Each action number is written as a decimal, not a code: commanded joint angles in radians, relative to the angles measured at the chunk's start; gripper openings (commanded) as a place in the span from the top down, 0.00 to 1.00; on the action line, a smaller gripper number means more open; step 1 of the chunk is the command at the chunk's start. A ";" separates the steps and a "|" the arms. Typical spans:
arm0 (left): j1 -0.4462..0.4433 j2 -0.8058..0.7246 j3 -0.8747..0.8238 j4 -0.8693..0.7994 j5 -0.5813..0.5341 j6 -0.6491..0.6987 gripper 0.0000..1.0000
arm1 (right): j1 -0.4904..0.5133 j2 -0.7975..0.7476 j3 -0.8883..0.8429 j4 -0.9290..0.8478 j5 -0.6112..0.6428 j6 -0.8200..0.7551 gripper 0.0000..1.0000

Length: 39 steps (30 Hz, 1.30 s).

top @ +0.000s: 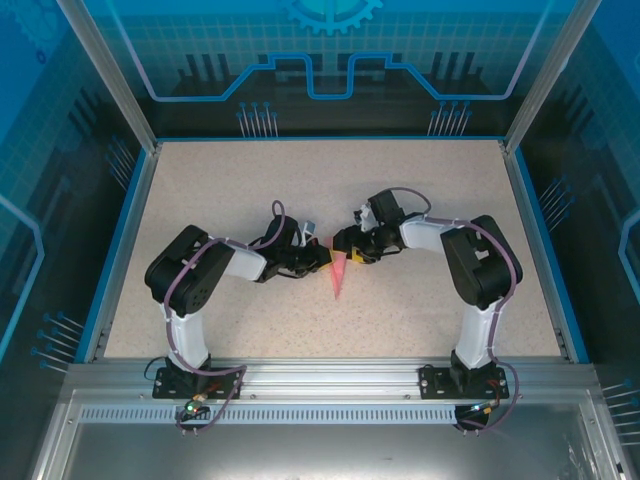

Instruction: Fold a paper plane with a square sheet of paper (fold left side to right side)

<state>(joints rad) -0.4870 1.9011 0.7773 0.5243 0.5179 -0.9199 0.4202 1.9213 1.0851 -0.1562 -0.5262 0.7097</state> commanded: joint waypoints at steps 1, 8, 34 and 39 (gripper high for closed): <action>0.009 -0.015 0.001 -0.013 0.016 0.034 1.00 | 0.026 0.049 0.038 -0.107 0.063 -0.047 0.36; 0.013 -0.010 0.014 -0.038 0.015 0.053 1.00 | 0.043 0.111 0.097 -0.216 0.103 -0.064 0.34; 0.019 0.072 0.070 -0.061 0.009 0.087 1.00 | 0.052 0.134 0.107 -0.226 0.097 -0.056 0.35; 0.019 0.082 0.074 -0.069 0.011 0.089 1.00 | 0.052 0.133 0.106 -0.224 0.093 -0.058 0.35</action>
<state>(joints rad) -0.4664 1.9461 0.8230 0.4549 0.5472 -0.8574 0.4389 1.9808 1.2129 -0.3397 -0.4854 0.6727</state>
